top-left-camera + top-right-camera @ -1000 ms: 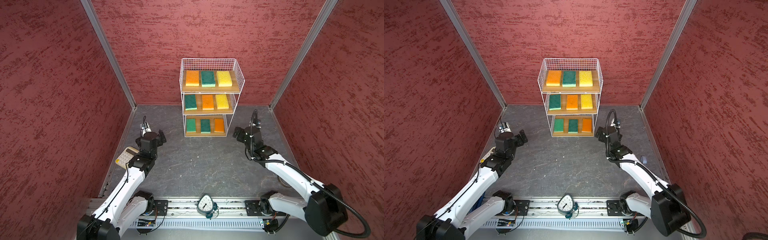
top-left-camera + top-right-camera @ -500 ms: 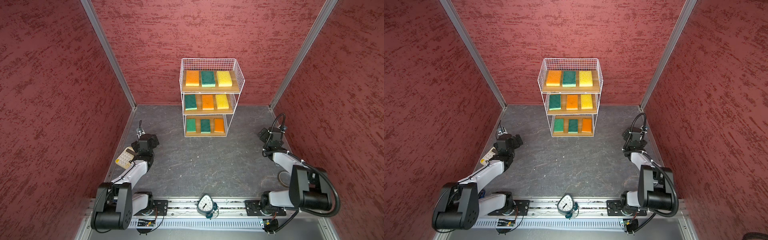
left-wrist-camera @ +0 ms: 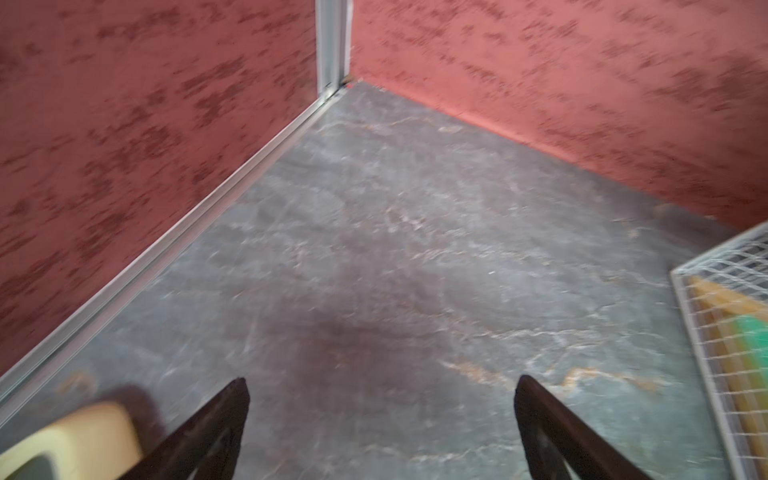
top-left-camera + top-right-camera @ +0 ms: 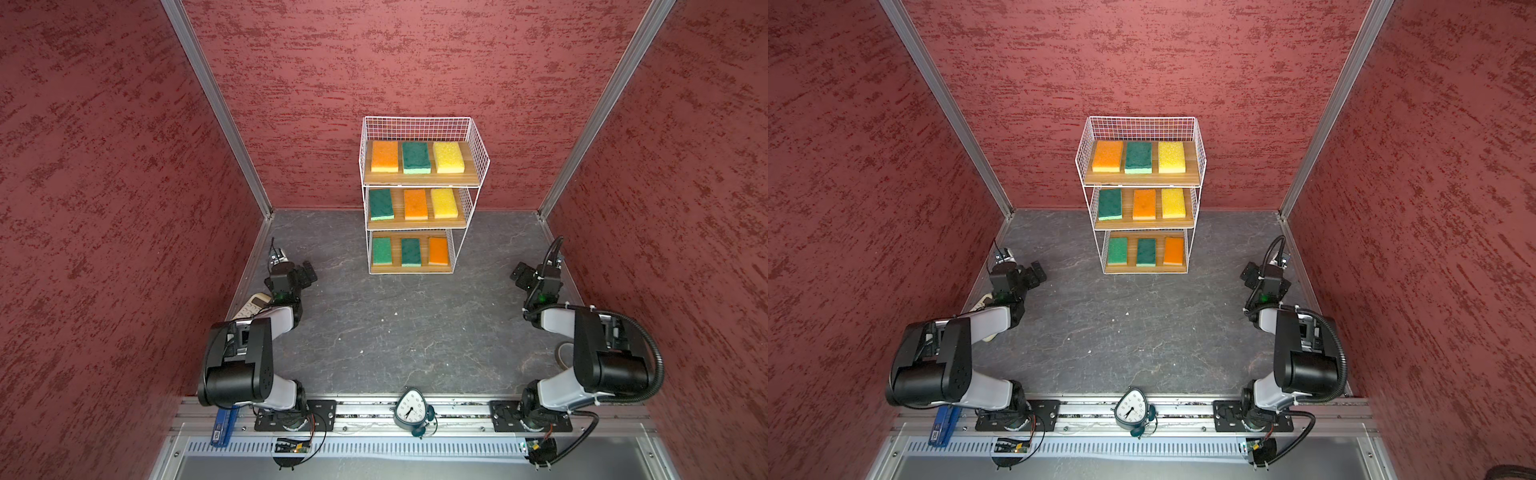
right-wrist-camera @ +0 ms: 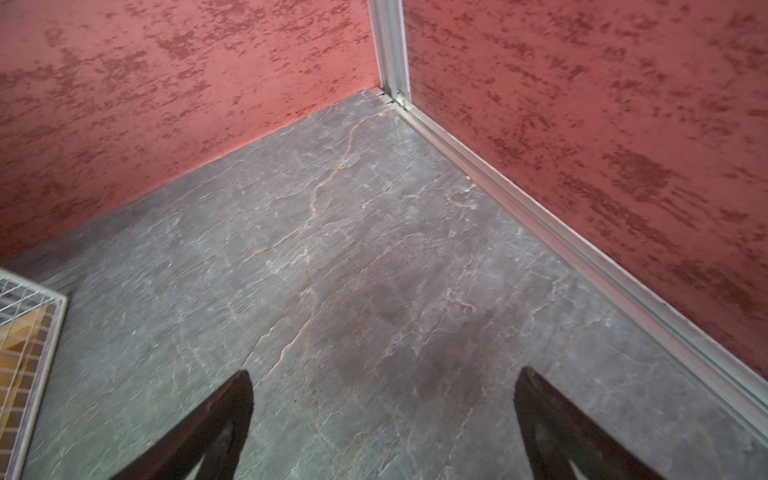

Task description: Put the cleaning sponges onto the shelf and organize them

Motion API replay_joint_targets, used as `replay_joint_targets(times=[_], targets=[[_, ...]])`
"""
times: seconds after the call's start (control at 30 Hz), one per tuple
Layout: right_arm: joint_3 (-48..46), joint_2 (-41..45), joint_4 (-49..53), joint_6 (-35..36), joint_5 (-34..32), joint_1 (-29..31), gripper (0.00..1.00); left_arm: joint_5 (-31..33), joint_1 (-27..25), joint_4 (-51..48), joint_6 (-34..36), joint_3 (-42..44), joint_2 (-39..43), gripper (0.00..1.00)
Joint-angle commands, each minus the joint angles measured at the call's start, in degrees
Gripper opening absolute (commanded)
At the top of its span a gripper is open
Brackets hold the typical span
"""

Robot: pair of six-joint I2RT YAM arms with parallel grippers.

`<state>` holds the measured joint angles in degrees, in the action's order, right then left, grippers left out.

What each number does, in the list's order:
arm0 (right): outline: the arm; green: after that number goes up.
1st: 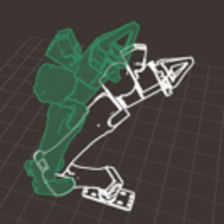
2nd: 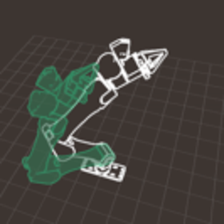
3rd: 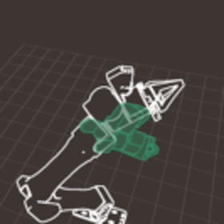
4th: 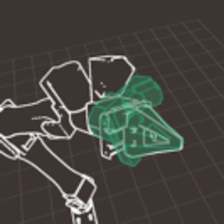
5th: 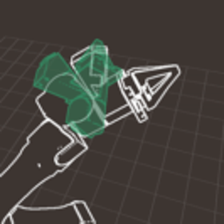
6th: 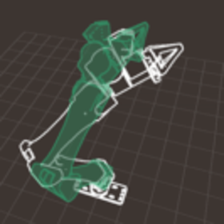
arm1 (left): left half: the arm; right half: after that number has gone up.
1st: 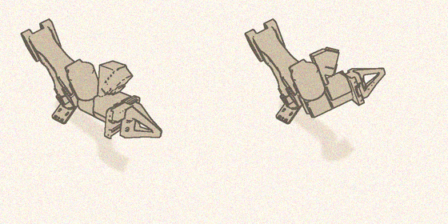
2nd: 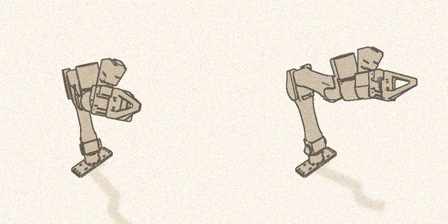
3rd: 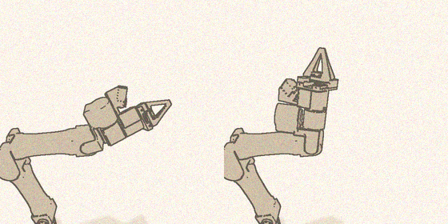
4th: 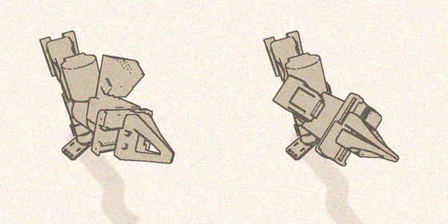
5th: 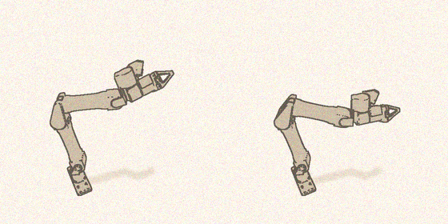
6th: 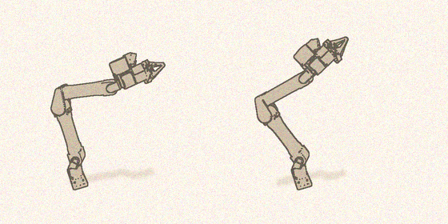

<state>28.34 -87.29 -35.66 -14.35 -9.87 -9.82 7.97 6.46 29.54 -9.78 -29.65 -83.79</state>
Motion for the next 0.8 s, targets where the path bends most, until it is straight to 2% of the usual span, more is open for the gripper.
replay_joint_targets(times=[0.0,0.23,0.4,0.47,0.53,0.57,0.67,0.77], targets=[[-1.7,1.6,-8.5,4.0,4.4,0.6,0.99,-6.0,-0.7,4.9,3.5,1.2,0.1,0.99],[-4.9,2.6,-14.0,7.1,3.9,3.2,0.99,-6.5,-4.6,11.7,8.7,3.6,-1.7,0.99],[-7.3,2.7,-18.7,9.0,6.0,4.0,0.99,-6.6,-4.9,17.1,9.0,6.7,-1.3,0.99],[-10.0,2.1,-24.0,9.9,7.7,4.4,0.99,-7.5,-4.9,19.6,9.2,7.8,-2.0,0.99],[-14.0,-1.6,-34.9,10.7,9.9,4.4,0.99,-7.2,-4.9,23.9,9.7,8.5,-4.7,0.99],[-15.8,-2.0,-38.8,10.8,10.1,4.5,0.99,-7.2,-4.9,21.5,9.4,8.1,-3.9,0.99],[-16.4,-1.7,-38.9,10.6,9.1,4.5,0.99,-7.8,-4.8,21.0,9.4,8.0,-3.8,0.99],[-14.2,-1.4,-34.6,11.2,10.5,4.5,0.99,-7.7,-4.7,21.4,9.4,8.0,-3.9,0.99]])
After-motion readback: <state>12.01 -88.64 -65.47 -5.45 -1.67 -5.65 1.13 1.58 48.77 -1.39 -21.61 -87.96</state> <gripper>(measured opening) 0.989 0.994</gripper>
